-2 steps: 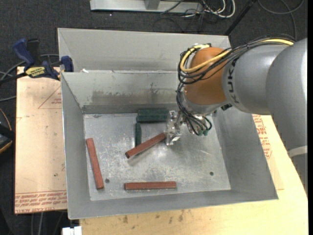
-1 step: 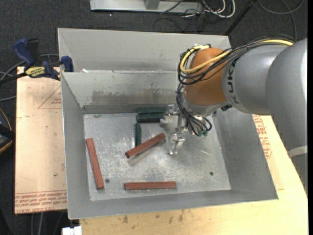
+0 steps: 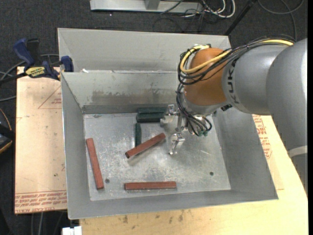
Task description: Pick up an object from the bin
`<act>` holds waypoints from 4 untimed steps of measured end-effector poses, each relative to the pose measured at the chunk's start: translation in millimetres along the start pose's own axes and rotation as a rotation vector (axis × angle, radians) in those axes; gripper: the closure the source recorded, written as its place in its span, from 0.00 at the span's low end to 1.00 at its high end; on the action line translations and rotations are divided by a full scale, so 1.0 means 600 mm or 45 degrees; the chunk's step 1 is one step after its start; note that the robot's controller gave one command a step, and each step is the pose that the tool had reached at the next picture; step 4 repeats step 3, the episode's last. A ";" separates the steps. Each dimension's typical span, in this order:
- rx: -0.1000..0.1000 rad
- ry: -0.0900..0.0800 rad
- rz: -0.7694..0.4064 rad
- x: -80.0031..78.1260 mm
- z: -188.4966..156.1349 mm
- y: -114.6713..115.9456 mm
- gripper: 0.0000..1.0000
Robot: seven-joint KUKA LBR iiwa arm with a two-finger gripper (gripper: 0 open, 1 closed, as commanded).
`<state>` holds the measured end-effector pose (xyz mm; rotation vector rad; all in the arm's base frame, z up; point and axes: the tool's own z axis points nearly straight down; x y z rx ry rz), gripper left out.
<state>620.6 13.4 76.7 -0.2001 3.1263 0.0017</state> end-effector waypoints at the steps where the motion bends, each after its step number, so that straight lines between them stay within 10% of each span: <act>1: -0.001 -0.016 0.067 0.021 -0.004 0.098 1.00; 2: -0.001 -0.016 0.066 0.021 -0.004 0.098 1.00; 3: 0.000 0.004 0.095 0.001 -0.247 0.091 1.00; 4: 0.000 0.004 0.095 0.001 -0.247 0.091 1.00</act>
Offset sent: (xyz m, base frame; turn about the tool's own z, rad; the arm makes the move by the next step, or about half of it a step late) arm 0.0000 0.0000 0.0000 0.0000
